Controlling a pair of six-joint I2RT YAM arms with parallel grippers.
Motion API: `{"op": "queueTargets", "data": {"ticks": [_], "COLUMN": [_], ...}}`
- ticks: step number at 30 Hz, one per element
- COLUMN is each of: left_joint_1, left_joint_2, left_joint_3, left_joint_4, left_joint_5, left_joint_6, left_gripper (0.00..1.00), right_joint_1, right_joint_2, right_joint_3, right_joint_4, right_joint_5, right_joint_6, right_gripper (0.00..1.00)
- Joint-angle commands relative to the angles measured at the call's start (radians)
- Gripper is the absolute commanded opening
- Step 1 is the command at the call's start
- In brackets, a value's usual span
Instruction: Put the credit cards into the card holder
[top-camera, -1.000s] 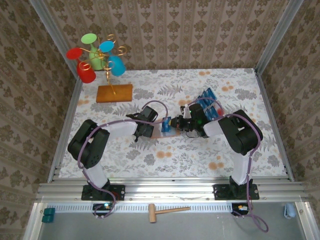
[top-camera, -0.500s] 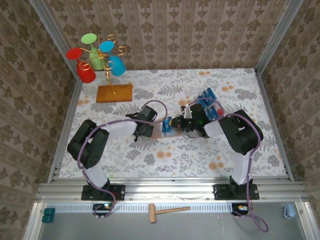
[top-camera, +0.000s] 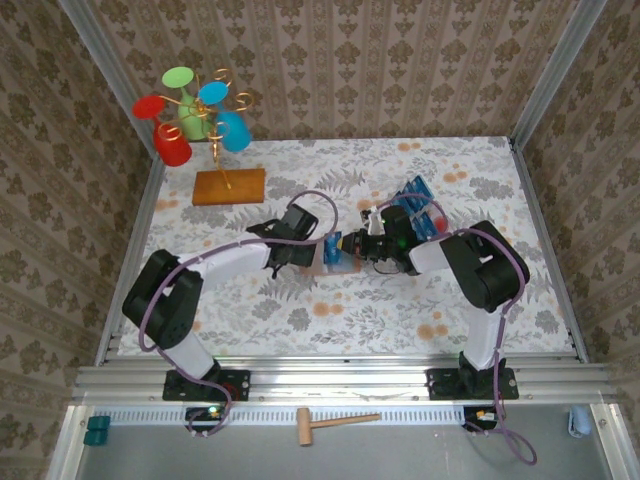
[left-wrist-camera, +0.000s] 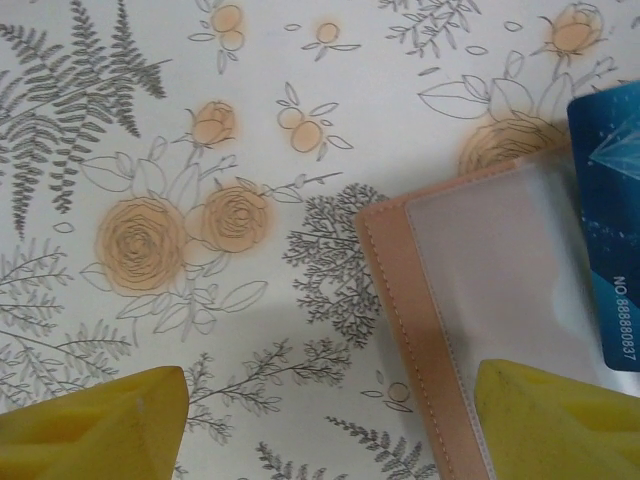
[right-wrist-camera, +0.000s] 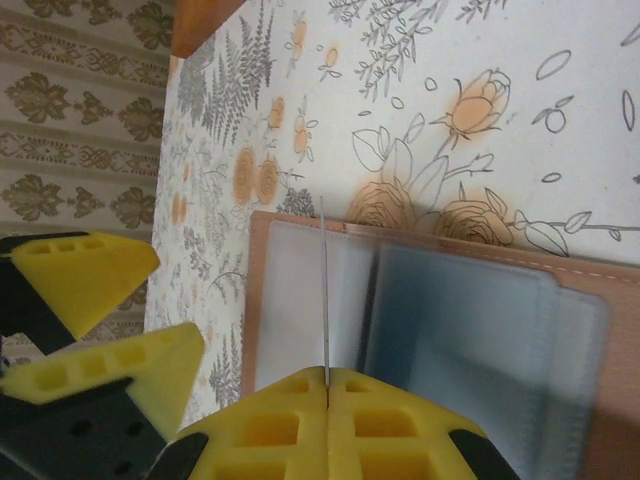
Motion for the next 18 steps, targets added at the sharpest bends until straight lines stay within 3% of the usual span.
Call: {"op": "queueTargets", "data": {"ticks": [1,18], "left_joint_1": [-0.006,-0.006], "left_joint_2": [0.036,0.107], "left_joint_3": [0.009,-0.045], "left_joint_4": [-0.026,0.013], "left_joint_5": [0.001,-0.029], "left_joint_6": [-0.029,-0.036], "left_gripper": [0.77,0.77], "right_joint_1": [-0.017,-0.017], "right_joint_2": [-0.047,-0.030], "right_joint_3": [0.015,0.027], "right_joint_4": [-0.013,-0.058], "right_joint_5": [-0.002,-0.008], "right_joint_6": [0.002,-0.025], "right_gripper": [0.00,0.00]}}
